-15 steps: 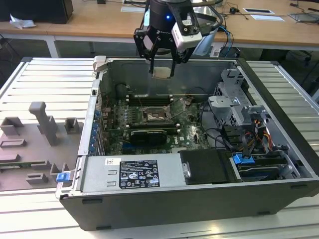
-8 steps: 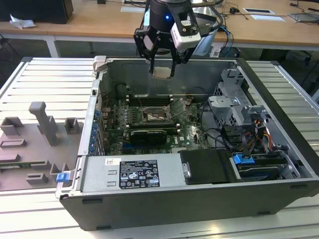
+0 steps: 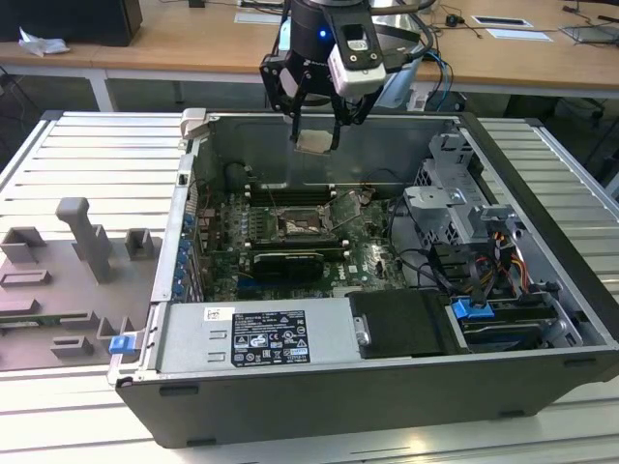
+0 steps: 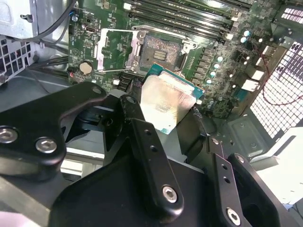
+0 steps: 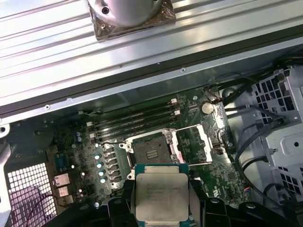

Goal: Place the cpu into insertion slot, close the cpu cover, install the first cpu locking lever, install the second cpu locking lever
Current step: 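Place the cpu into insertion slot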

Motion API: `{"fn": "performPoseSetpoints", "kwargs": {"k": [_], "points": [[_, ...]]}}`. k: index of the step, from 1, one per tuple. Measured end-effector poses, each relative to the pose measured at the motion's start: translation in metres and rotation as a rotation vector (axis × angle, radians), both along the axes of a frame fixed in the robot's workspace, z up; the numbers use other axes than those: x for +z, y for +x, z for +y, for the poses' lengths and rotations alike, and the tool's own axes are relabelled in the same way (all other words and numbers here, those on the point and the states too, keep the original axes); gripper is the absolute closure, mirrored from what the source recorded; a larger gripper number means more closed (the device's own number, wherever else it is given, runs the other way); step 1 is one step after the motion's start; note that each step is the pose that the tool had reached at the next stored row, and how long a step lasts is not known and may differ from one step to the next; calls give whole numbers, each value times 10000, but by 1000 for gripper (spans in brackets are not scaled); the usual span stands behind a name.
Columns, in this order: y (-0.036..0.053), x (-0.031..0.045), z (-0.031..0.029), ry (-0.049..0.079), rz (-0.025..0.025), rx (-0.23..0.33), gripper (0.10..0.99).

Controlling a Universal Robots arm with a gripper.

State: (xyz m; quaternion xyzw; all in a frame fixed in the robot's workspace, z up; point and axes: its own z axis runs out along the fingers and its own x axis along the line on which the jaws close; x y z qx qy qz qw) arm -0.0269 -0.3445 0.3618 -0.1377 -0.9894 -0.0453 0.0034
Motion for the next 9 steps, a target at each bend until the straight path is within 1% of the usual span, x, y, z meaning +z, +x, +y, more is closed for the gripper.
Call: {"fn": "performPoseSetpoints", "kwargs": {"k": [9], "points": [[0, 0, 0, -1, 1, -346, 545]]}}
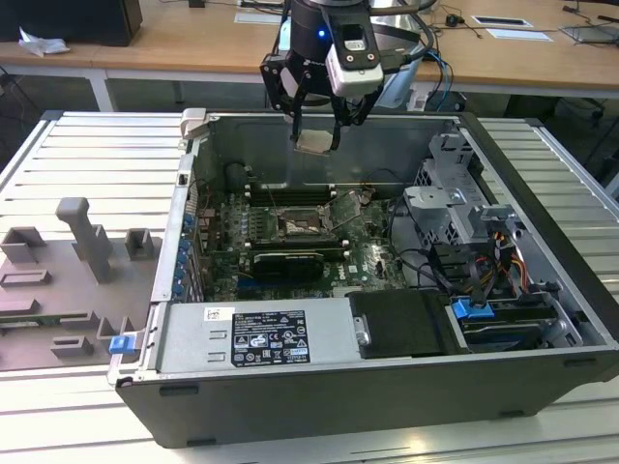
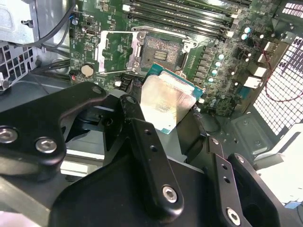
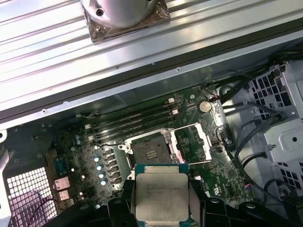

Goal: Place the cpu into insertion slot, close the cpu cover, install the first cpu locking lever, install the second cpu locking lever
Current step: 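Place the cpu into insertion slot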

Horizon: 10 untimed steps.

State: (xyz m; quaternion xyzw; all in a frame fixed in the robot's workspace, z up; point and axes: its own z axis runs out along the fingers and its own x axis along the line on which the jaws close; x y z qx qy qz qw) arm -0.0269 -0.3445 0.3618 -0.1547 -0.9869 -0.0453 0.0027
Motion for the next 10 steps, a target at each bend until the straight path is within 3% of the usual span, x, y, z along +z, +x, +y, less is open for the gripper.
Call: {"fn": "performPoseSetpoints", "kwargs": {"k": [10], "points": [[0, -1, 0, 0, 0, -387, 545]]}}
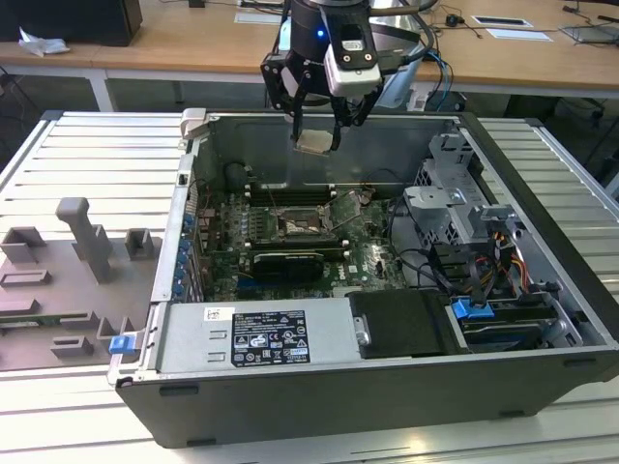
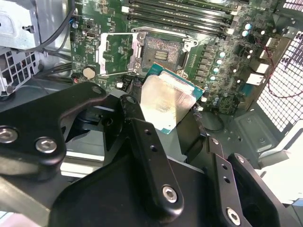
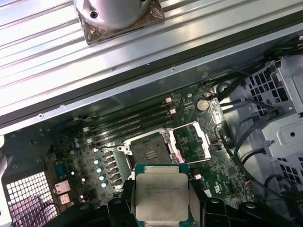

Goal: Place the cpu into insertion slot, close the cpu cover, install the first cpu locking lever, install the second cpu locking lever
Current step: 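Place the cpu into insertion slot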

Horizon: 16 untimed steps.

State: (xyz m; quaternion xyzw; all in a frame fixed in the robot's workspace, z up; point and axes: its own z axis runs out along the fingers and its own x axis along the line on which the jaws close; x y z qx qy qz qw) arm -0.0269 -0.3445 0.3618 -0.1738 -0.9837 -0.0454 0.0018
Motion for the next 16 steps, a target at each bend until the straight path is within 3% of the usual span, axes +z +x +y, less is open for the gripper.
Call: {"fn": "performPoseSetpoints", "kwargs": {"k": [16], "points": [[0, 0, 0, 0, 0, -680, 545]]}}
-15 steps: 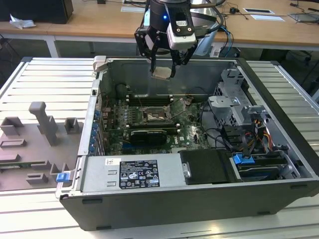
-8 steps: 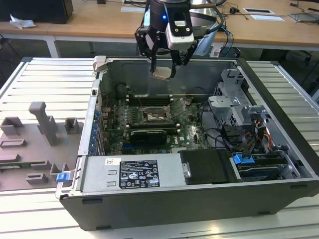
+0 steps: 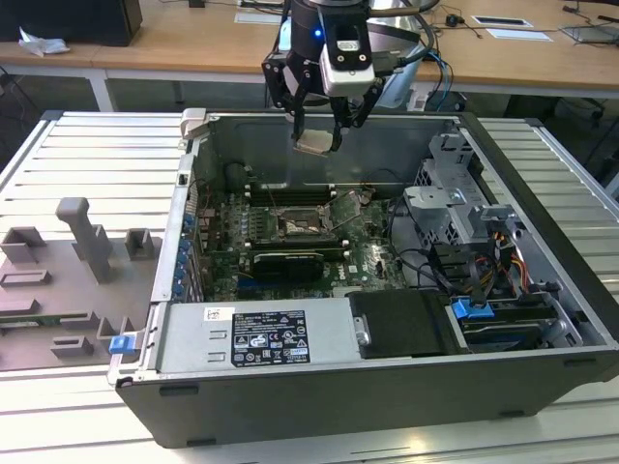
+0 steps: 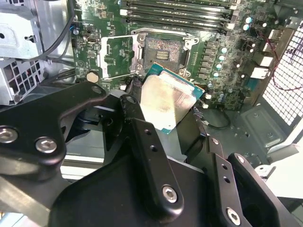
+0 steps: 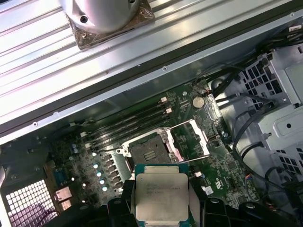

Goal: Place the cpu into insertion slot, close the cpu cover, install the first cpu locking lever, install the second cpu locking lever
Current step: 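Place the cpu into insertion slot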

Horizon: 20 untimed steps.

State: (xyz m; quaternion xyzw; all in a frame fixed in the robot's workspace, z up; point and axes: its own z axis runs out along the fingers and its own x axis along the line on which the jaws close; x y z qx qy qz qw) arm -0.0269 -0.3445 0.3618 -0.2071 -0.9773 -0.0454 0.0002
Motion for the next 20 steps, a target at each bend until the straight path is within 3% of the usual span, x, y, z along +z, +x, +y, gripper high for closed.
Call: {"fn": "performPoseSetpoints", "kwargs": {"k": [20], "points": [[0, -3, 0, -1, 0, -942, 545]]}}
